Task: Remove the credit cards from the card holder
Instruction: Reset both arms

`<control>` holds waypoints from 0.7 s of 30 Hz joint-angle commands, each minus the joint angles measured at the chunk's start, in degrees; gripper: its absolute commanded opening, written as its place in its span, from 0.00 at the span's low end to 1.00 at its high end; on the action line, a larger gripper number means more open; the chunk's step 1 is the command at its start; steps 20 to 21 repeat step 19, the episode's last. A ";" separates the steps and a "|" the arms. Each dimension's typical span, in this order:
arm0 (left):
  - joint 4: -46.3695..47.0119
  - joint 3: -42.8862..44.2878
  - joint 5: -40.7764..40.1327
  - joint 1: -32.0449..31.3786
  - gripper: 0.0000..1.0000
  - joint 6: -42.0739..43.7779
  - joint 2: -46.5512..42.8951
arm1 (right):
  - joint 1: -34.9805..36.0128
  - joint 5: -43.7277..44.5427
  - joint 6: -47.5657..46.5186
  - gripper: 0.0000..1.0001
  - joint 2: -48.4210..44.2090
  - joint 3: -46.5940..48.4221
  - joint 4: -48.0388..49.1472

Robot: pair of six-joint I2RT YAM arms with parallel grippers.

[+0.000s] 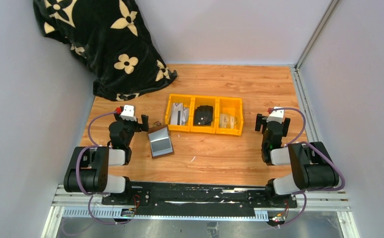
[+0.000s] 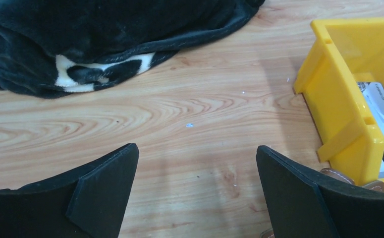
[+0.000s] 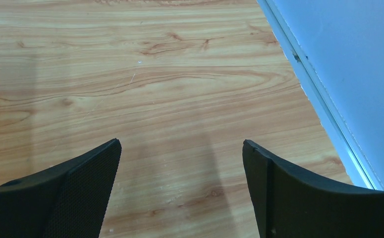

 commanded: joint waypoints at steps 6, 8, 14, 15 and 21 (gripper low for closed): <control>1.95 0.25 -3.09 -0.29 1.00 1.05 0.31 | -1.10 -1.79 -0.01 0.96 -0.17 -0.34 1.60; 0.65 0.59 -3.04 -0.31 1.00 1.17 -0.18 | -1.10 -1.74 0.01 0.96 -0.15 -0.37 1.56; 0.49 0.77 -3.04 -0.31 1.00 1.29 0.05 | -1.10 -1.79 0.01 0.96 -0.21 -0.41 1.55; 0.55 0.82 -3.08 -0.31 1.00 1.43 0.10 | -1.06 -1.76 -0.01 0.96 -0.21 -0.40 1.56; 0.90 0.71 -3.28 -0.31 1.00 1.25 0.07 | -1.10 -1.75 -0.01 0.96 -0.21 -0.36 1.59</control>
